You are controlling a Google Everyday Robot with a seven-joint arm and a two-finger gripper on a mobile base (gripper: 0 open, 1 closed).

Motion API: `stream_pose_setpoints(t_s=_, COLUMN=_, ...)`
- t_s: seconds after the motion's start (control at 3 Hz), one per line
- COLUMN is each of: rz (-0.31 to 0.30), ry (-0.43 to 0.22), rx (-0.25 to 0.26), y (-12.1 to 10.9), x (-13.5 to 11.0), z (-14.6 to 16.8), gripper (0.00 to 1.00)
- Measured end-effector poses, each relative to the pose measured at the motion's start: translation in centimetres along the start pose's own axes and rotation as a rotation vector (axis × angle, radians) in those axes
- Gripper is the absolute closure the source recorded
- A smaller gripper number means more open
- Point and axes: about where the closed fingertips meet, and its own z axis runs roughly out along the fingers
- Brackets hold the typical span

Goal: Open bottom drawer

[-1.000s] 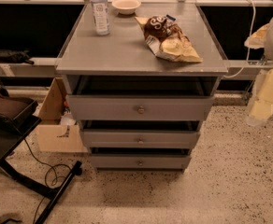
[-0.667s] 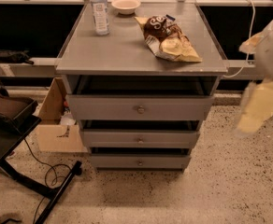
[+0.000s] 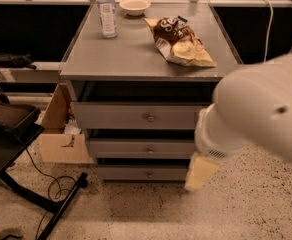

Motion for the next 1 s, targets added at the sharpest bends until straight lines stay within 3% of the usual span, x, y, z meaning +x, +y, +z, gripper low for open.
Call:
stream_pose_setpoints(t_s=0.33, rz=0.003, ry=0.029, rx=-0.099, y=3.2, x=1.3, z=12.7, gripper=0.00)
stream_pose_setpoints(t_s=1.0, rz=0.013, ry=0.054, rx=-0.249, y=4.4, x=4.9, z=32.8, gripper=0.00)
